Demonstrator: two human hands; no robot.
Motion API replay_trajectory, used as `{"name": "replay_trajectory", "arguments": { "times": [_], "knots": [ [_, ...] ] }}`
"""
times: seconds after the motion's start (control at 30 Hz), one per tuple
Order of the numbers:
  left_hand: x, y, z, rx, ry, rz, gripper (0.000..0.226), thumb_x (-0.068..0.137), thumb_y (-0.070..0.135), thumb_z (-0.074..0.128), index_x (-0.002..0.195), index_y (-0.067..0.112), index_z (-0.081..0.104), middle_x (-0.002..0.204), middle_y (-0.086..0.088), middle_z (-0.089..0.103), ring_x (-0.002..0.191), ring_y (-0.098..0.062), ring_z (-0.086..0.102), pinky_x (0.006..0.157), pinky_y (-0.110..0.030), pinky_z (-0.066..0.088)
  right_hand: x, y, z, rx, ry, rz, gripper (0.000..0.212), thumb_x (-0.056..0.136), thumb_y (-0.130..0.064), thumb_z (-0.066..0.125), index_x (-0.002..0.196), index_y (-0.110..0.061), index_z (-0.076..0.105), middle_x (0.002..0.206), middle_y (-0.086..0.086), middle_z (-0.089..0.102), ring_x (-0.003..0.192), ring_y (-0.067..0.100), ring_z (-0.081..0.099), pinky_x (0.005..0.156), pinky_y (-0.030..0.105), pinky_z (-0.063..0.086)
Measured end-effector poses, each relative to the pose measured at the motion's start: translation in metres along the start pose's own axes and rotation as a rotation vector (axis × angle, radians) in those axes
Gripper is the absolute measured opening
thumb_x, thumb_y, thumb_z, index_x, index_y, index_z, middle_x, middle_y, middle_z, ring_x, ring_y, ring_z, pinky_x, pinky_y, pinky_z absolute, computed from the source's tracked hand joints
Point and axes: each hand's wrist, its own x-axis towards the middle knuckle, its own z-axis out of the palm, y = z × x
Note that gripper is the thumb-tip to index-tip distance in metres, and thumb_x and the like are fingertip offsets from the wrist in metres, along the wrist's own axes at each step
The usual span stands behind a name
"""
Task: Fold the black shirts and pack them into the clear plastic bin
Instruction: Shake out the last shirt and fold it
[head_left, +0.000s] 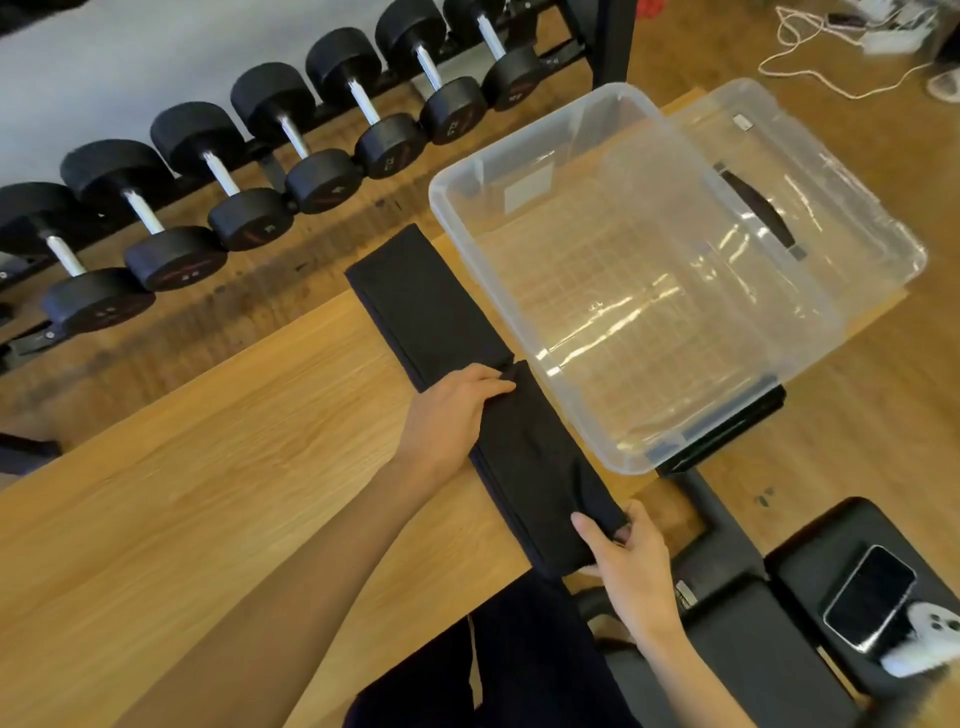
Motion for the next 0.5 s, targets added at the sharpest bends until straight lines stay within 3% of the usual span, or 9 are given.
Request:
{"name": "replay_trajectory", "arguments": {
  "times": [0.2, 0.33, 0.4, 0.5],
  "knots": [
    [0.005, 0.004, 0.013, 0.138, -0.048, 0.025, 0.042, 0.102, 0.017, 0.039, 0.143, 0.023, 0.047, 0.147, 0.005, 0.043, 0.125, -0.014, 0.044, 0.087, -0.032, 0.051, 0.007, 0.003, -0.002, -0.013, 0.004, 0.061, 0.022, 0.089, -0.021, 0.068, 0.103, -0.010, 0.055, 0.081, 0.014, 0.063, 0.057, 0.028, 0.071, 0.066, 0.048, 0.059],
    [0.001, 0.001, 0.025, 0.210, -0.057, 0.069, 0.048, 0.102, 0.018, 0.041, 0.150, 0.022, 0.035, 0.153, 0.001, 0.035, 0.128, -0.016, 0.045, 0.090, -0.031, 0.052, 0.008, 0.005, 0.002, -0.067, 0.064, 0.061, 0.024, 0.087, -0.025, 0.071, 0.098, -0.010, 0.055, 0.072, 0.010, 0.063, 0.054, 0.022, 0.069, 0.057, 0.031, 0.058],
    [0.001, -0.001, 0.030, 0.220, -0.039, 0.069, 0.050, 0.102, 0.017, 0.042, 0.151, 0.022, 0.032, 0.153, 0.000, 0.035, 0.122, -0.019, 0.052, 0.089, -0.033, 0.054, 0.007, 0.007, 0.005, -0.118, 0.159, 0.061, 0.038, 0.082, -0.033, 0.075, 0.103, -0.011, 0.052, 0.076, 0.006, 0.057, 0.064, 0.021, 0.066, 0.061, 0.032, 0.055],
    [-0.001, -0.001, 0.036, 0.174, -0.035, 0.054, 0.051, 0.102, 0.015, 0.042, 0.151, 0.022, 0.030, 0.151, -0.003, 0.037, 0.109, -0.021, 0.059, 0.084, -0.036, 0.055, 0.013, 0.015, 0.006, -0.053, 0.188, 0.167, 0.081, 0.075, -0.037, 0.081, 0.139, -0.013, 0.036, 0.101, 0.004, 0.052, 0.100, 0.022, 0.057, 0.086, 0.031, 0.047]
  ]
}}
